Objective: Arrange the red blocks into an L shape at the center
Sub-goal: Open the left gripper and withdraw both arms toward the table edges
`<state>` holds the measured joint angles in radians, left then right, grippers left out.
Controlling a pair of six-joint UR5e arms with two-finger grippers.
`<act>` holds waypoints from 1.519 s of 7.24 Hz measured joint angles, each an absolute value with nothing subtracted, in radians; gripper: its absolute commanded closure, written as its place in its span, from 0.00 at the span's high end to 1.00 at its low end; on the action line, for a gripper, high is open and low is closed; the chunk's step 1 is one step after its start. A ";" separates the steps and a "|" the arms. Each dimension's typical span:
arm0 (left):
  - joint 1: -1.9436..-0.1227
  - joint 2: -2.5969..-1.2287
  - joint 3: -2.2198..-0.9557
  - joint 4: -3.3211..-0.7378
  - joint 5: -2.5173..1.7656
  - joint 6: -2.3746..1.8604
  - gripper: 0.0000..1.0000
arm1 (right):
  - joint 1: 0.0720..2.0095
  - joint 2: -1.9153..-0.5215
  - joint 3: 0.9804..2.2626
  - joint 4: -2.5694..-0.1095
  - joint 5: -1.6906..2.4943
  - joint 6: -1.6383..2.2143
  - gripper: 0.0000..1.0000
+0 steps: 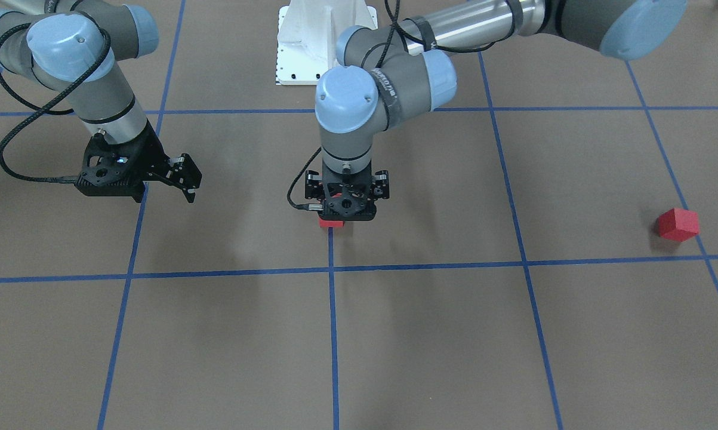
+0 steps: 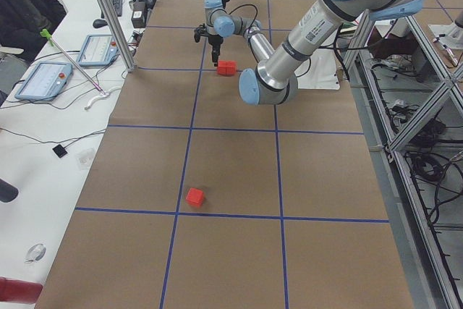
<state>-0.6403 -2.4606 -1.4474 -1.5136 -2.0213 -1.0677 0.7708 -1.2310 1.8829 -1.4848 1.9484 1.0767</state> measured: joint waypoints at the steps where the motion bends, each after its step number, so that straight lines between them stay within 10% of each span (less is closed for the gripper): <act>1: -0.683 -2.331 -1.589 -1.511 -2.059 -1.039 0.99 | 0.778 -1.231 1.882 -1.485 1.950 1.076 1.00; 5: -0.975 -1.854 -1.834 -1.603 -2.222 -0.702 0.99 | 0.851 -1.267 1.883 -1.487 2.012 1.036 1.00; 11: -1.265 -1.640 -1.570 -1.851 -2.312 -0.069 0.99 | 1.114 -1.494 1.876 -1.484 2.223 0.642 1.00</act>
